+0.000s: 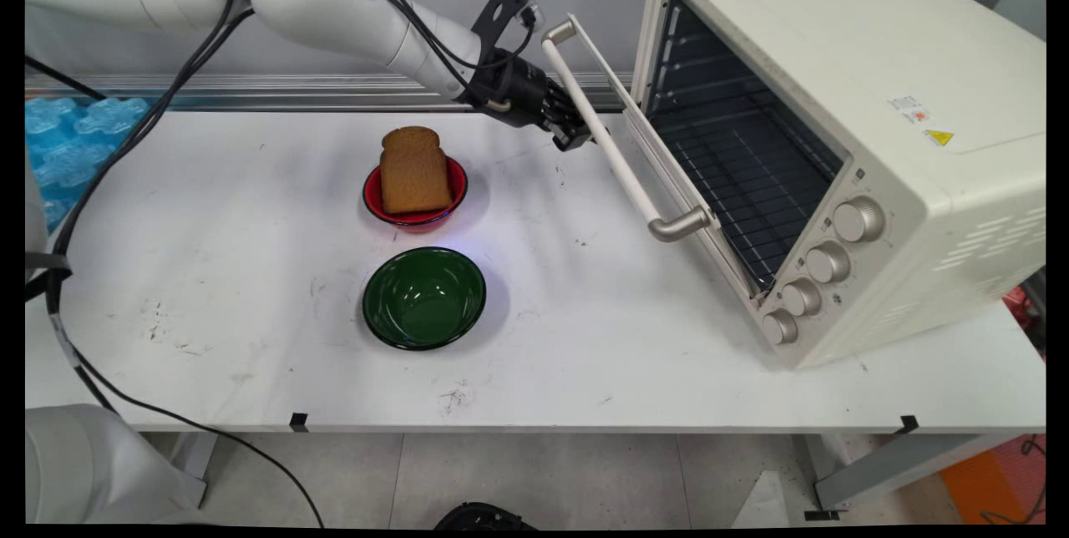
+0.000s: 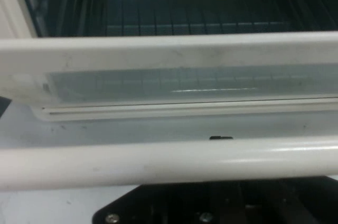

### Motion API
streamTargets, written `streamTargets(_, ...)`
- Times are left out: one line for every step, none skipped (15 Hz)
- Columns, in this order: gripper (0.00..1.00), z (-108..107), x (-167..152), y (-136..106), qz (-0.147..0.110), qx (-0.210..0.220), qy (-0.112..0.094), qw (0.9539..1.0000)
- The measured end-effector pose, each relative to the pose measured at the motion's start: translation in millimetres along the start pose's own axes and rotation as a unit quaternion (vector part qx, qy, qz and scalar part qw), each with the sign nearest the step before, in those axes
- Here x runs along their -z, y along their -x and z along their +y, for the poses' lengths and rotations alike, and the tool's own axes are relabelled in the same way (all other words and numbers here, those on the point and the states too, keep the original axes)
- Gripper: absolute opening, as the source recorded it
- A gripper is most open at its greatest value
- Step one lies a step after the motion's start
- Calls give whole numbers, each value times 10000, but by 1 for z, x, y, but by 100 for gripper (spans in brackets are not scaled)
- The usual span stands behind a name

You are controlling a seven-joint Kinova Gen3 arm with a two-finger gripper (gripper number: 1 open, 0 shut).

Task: Close the oven

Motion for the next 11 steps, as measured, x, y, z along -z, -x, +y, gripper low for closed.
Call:
streamTargets(0, 0, 1, -3, -6, -6, 1, 10000)
streamTargets(0, -1, 1, -7, -4, -16, -3, 10000)
streamTargets(0, -3, 2, -12, 3, -34, -11, 10000)
streamTargets(0, -4, 2, -16, 14, -52, -19, 10000)
streamTargets(0, -6, 3, -21, 32, -72, -34, 10000)
streamTargets(0, -7, 3, -23, 40, -84, -42, 9999)
streamTargets(0, -9, 3, -28, 51, -102, -56, 9999)
streamTargets(0, -10, 4, -30, 55, -112, -63, 9999)
streamTargets(0, -11, 4, -32, 52, -118, -67, 9999)
streamTargets(0, -11, 5, -34, 47, -124, -71, 9999)
streamTargets(0, -12, 5, -36, 32, -125, -75, 9999)
